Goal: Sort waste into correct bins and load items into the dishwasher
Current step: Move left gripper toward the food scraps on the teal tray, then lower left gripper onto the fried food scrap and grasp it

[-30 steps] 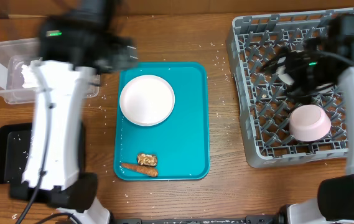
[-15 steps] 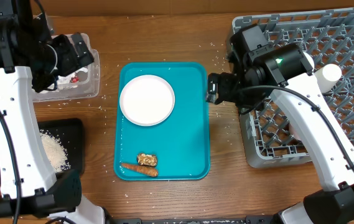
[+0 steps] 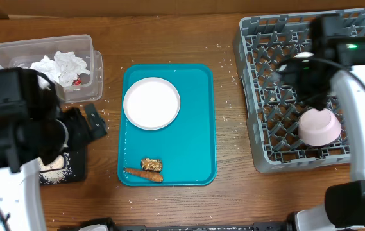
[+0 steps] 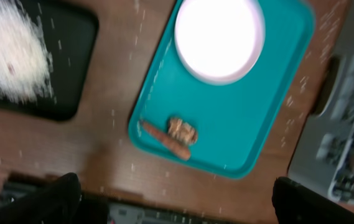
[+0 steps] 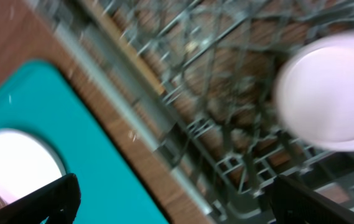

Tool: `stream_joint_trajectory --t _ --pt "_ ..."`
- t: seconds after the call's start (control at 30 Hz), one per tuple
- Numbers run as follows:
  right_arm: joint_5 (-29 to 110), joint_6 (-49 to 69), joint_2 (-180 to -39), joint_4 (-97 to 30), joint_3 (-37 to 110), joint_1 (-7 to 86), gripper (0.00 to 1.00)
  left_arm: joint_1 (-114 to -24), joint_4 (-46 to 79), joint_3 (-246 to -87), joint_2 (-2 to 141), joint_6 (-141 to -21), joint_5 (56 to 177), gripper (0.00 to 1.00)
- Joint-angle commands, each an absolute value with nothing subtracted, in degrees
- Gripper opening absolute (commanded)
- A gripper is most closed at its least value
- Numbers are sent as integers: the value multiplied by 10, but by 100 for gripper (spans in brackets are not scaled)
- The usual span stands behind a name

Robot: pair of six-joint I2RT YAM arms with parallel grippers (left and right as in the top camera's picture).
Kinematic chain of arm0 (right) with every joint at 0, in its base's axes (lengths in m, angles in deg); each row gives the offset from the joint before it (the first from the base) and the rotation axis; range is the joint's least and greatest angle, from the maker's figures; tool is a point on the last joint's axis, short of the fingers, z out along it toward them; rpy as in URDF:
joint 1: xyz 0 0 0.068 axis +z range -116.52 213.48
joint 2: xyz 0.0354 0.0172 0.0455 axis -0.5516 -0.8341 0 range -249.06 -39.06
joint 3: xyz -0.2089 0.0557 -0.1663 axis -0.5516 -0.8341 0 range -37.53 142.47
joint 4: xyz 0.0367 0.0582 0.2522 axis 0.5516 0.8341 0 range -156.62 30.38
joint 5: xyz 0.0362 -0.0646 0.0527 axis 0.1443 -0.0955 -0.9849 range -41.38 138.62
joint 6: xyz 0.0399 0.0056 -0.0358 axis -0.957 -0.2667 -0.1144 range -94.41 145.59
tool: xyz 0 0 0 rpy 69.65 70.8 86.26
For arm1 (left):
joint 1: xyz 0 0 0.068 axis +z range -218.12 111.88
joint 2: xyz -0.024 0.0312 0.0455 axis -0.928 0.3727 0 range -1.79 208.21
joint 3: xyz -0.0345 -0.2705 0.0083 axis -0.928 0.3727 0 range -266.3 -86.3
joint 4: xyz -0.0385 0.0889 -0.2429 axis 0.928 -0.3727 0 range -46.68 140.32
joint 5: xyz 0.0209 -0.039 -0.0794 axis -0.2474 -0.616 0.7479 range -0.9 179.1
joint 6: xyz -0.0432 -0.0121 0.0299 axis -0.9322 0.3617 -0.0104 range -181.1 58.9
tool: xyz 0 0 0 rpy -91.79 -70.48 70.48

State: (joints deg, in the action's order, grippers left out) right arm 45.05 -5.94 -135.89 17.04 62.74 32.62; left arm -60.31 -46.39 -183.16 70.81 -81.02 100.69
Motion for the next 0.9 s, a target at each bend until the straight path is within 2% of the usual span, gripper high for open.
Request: stream_joint_trajectory --t 0.0,0.23,0.37,0.6,0.87 --pt "460 -66 -1360 161 642 259 100 -623 -447 -1745 712 -800 1027 100" --pt "461 -66 -1360 149 642 155 100 -722 -391 -1643 712 -826 1025 100" --pt "460 -66 -1361 149 642 107 100 -821 -332 -1572 712 -876 987 100" --pt "460 -66 -1361 149 642 91 100 -929 -239 -1489 731 -982 926 100" --pt "460 -66 -1361 149 642 91 100 -982 -152 -1449 825 -1059 898 100"
